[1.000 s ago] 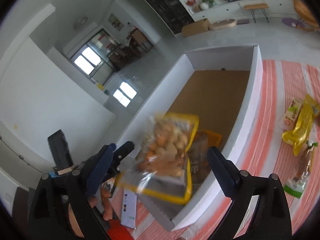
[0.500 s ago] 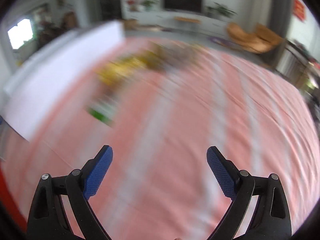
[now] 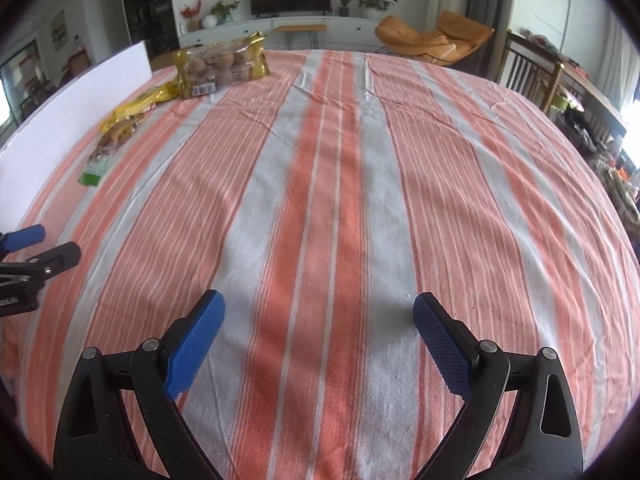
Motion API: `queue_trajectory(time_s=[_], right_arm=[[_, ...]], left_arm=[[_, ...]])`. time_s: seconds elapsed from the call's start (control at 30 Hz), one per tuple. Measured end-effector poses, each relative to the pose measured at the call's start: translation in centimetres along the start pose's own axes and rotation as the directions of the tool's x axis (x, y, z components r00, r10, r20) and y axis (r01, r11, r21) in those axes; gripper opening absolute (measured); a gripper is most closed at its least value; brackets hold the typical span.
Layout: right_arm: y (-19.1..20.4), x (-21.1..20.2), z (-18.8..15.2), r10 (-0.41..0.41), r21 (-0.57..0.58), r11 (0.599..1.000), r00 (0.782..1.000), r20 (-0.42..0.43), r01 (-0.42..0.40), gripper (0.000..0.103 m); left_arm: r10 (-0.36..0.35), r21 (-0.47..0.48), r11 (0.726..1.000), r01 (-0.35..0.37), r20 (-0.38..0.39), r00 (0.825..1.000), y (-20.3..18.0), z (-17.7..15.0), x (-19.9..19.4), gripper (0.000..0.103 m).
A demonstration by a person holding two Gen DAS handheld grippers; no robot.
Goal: Organize snacks
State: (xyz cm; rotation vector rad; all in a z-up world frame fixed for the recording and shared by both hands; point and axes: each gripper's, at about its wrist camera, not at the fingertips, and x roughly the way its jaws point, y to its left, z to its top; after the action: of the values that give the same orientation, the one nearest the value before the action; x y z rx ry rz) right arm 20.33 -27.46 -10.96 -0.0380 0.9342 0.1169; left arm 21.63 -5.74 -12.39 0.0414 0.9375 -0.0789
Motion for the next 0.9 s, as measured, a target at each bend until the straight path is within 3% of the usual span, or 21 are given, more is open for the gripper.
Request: queue_trajectory(time_s=[0.9], right_arm=[[-0.02,0.42,0.22,0.003,0.005,1.0,1.0,-0.005,-0.003,0.1]], left_arm=[[0.001,-0.006,1.0,-0.001,-0.001,1.0,-0.04,0.34,0.55,0.103]])
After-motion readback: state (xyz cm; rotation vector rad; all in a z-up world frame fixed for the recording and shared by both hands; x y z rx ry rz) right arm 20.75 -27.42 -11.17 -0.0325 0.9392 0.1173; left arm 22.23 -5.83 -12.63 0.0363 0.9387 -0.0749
